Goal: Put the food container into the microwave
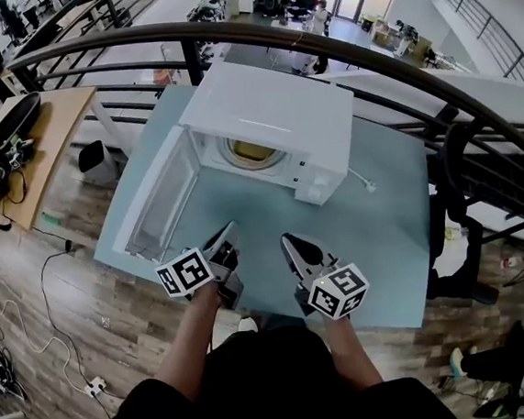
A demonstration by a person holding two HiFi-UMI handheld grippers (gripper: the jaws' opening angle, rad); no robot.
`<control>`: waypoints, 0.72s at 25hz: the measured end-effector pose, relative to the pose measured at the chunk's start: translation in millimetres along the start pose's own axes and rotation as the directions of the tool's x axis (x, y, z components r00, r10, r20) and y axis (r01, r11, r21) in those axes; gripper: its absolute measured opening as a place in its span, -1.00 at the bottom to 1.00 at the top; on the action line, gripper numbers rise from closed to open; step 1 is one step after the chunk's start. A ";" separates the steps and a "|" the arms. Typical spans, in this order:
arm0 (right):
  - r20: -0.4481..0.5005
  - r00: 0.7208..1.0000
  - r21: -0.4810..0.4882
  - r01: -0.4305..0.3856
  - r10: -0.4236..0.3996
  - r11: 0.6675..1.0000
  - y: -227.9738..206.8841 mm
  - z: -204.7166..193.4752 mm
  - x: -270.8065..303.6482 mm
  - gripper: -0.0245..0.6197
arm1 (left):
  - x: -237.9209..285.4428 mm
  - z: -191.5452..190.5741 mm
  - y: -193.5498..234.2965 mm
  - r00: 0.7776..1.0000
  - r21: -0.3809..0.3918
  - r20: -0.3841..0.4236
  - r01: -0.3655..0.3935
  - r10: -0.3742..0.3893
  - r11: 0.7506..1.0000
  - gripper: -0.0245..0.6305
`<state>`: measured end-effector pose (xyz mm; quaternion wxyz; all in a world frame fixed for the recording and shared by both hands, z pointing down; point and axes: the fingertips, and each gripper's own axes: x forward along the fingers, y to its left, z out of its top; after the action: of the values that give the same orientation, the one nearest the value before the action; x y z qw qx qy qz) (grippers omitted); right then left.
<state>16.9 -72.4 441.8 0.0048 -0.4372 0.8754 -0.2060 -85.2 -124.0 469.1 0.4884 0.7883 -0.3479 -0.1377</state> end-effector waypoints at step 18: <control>0.082 0.993 -0.081 0.088 -0.081 0.993 49.9 23.2 -42.8 -0.90 | -74.3 4.9 -49.2 0.998 0.559 -0.021 -0.041 0.064 0.828 -0.90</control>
<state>9.6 -21.2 395.1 0.0118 -0.4816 0.8632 -0.1513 -121.1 -62.8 415.0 0.2474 0.8892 -0.3849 -0.0015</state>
